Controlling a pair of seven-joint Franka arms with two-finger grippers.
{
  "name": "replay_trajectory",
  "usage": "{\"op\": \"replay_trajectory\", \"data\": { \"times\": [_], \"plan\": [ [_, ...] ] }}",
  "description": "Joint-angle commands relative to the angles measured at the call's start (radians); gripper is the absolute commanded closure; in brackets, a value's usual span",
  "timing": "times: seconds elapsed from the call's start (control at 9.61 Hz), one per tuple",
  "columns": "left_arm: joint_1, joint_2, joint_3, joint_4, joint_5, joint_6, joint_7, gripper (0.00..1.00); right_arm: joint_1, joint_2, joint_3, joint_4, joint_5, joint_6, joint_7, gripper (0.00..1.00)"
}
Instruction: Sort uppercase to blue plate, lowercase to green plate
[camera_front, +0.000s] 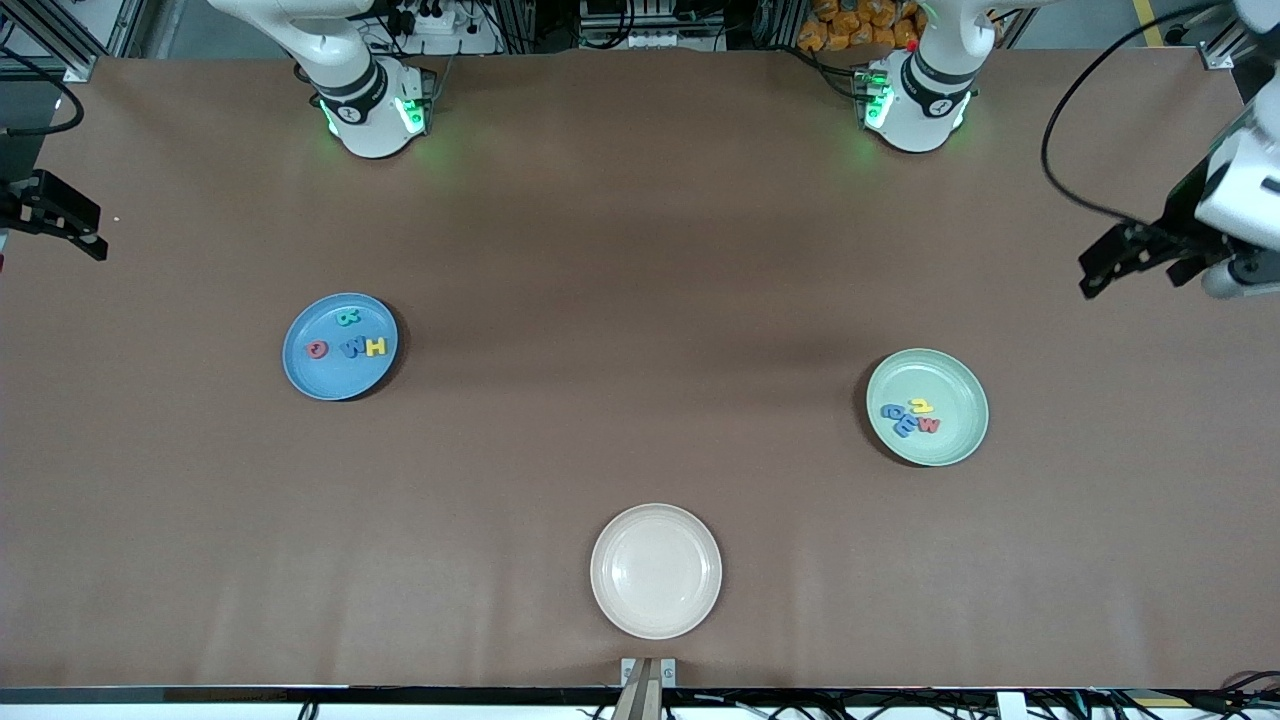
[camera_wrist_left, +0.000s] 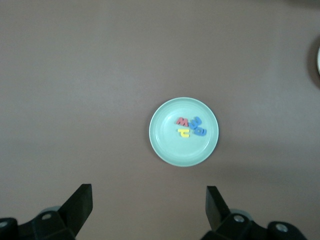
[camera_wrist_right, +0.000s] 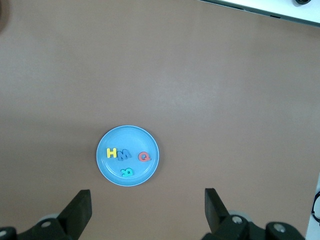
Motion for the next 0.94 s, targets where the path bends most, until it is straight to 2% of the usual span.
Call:
{"op": "replay_trajectory", "data": {
  "times": [0.0, 0.21, 0.83],
  "plan": [
    [-0.002, 0.009, -0.040, 0.088, -0.024, -0.108, 0.062, 0.00, -0.024, -0.007, 0.014, -0.002, 0.015, 0.000, -0.013, 0.00],
    [-0.002, 0.009, -0.040, 0.125, -0.030, -0.173, 0.125, 0.00, -0.030, -0.005, 0.015, -0.002, 0.015, 0.000, -0.015, 0.00],
    [-0.004, 0.011, -0.040, 0.144, -0.044, -0.176, 0.125, 0.00, -0.030, -0.005, 0.014, -0.007, 0.015, 0.005, -0.015, 0.00]
  ]
}}
